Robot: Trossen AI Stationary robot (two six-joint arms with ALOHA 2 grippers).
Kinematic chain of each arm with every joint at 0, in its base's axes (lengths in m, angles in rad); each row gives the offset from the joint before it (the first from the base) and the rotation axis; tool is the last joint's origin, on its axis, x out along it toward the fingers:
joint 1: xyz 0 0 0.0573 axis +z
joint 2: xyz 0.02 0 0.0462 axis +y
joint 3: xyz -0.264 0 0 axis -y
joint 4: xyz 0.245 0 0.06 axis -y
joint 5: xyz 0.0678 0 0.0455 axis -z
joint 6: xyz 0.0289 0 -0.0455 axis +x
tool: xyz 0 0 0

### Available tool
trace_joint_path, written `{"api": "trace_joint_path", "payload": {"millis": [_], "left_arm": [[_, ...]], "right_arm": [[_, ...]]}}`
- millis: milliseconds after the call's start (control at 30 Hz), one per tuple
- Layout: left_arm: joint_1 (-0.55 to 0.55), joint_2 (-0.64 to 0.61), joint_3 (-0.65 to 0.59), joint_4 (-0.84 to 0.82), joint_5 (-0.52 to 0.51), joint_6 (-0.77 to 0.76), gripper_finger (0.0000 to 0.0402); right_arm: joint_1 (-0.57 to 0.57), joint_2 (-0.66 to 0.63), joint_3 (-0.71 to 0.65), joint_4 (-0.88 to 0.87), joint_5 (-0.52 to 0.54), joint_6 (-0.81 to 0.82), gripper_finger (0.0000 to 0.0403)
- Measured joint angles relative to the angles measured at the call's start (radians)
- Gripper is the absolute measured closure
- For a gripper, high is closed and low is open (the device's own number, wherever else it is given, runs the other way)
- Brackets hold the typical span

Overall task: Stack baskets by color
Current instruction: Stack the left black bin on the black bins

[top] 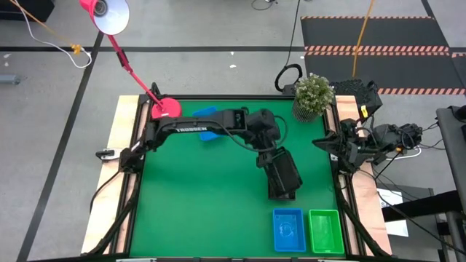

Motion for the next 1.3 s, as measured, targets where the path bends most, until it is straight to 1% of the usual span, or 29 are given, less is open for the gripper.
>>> {"api": "trace_joint_path", "payload": {"millis": [67,167,267,367,467,533,633,700,733,867,900,967,1067,1200,1300], "left_arm": [[-0.011,0.019,0.0,0.024,-0.014,0.004,0.039],[-0.019,0.034,0.0,0.029,-0.036,-0.006,0.0389],[-0.016,0.031,0.0,0.02,-0.074,-0.027,0.0394],[-0.004,0.03,0.0,0.011,-0.095,-0.041,0.0394],[0.008,0.03,0.0,0.004,-0.103,-0.092,0.0389],[0.016,0.03,0.0,-0.004,-0.108,-0.122,0.0388],[0.023,0.03,0.0,-0.022,-0.121,-0.146,0.0394],[0.026,0.03,0.0,-0.025,-0.12,-0.161,0.0394],[0.027,0.03,0.0,-0.032,-0.12,-0.174,0.0394],[0.033,0.03,0.0,-0.071,-0.12,-0.244,0.0388],[0.034,0.03,0.0,-0.074,-0.119,-0.255,0.0387],[0.037,0.03,0.0,-0.071,-0.119,-0.274,0.039],[0.041,0.03,0.0,-0.07,-0.12,-0.292,0.0394],[0.045,0.03,0.0,-0.067,-0.119,-0.274,0.0388],[0.046,0.03,0.0,-0.069,-0.119,-0.247,0.0387]], "right_arm": [[0.0,0.0,0.0,-0.039,-0.005,0.023,0.0298],[0.0,0.015,0.0,-0.109,-0.004,0.113,0.0298],[0.0,0.08,0.0,-0.14,-0.006,0.139,0.0298],[0.0,0.179,0.0,-0.114,-0.01,0.113,0.0298],[0.0,0.271,0.014,-0.11,-0.066,0.061,0.0298],[-0.001,0.32,0.053,-0.108,-0.087,0.007,0.0298],[-0.012,0.392,0.128,-0.122,-0.079,-0.098,0.0298],[-0.025,0.438,0.19,-0.176,-0.046,-0.152,0.0298],[-0.035,0.461,0.227,-0.231,-0.032,-0.172,0.0298],[-0.087,0.568,0.358,-0.48,-0.032,-0.202,0.0298],[-0.097,0.594,0.38,-0.518,-0.033,-0.207,0.0296],[-0.111,0.641,0.411,-0.547,-0.035,-0.236,0.0286],[-0.14,0.699,0.429,-0.559,-0.031,-0.251,0.0256],[-0.181,0.761,0.439,-0.567,-0.032,-0.205,0.021],[-0.199,0.788,0.439,-0.565,-0.032,-0.175,0.0203]]}}
